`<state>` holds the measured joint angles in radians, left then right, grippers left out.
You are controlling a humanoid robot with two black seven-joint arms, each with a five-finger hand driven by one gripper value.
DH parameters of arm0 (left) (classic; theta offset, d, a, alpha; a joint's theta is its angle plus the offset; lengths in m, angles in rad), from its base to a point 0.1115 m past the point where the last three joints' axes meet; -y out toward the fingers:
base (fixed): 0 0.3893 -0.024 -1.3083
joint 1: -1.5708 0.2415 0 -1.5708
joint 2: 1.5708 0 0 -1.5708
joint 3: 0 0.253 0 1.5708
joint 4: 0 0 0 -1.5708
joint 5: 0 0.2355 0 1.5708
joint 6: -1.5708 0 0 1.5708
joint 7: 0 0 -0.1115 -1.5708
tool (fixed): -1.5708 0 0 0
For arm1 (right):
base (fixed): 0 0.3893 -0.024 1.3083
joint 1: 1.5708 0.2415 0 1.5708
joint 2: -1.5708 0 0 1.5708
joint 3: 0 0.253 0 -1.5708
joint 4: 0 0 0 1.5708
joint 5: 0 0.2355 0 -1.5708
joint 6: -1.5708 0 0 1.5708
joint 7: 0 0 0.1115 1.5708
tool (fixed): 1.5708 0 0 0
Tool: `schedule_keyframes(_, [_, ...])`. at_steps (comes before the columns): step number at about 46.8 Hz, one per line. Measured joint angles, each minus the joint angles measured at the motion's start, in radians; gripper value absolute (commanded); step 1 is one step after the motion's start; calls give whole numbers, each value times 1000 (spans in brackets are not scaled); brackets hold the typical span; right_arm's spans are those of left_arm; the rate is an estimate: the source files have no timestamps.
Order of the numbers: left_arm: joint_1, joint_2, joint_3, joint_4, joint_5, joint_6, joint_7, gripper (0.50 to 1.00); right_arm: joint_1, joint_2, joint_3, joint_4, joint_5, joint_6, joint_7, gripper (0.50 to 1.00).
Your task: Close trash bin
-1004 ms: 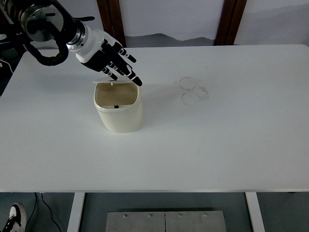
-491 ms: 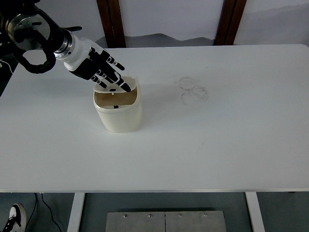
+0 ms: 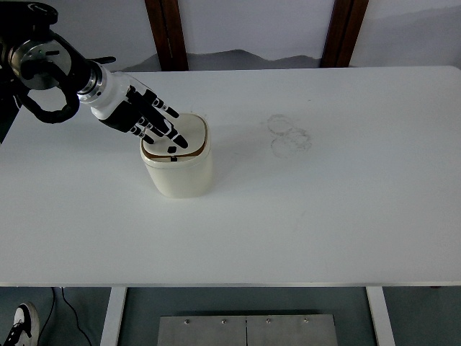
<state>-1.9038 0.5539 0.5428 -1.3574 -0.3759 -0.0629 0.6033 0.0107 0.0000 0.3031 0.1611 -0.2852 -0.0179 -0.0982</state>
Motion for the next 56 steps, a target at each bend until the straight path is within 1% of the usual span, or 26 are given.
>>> schedule_keyframes(11, [13, -6, -3, 13, 0, 1, -3, 1000, 0, 0, 0, 0, 0, 1, 0, 995])
schedule_keyframes(19, [21, -10, -6, 20, 2, 2, -34, 1000, 0, 0, 0, 0, 0, 1, 0, 995])
schedule_keyframes(30, [32, -14, -33, 26, 3, 2, -37, 1000, 0, 0, -1, 0, 0, 1, 0, 995])
schedule_keyframes(38, [68, -17, -69, 33, 6, 2, -39, 1000, 0, 0, -1, 0, 0, 1, 0, 995])
schedule_keyframes(44, [96, -17, -96, 33, 14, 2, -56, 1000, 0, 0, -1, 0, 0, 1, 0, 995])
schedule_keyframes(56, [98, -16, -102, 33, 19, 1, -57, 1000, 0, 0, -1, 0, 0, 1, 0, 995])
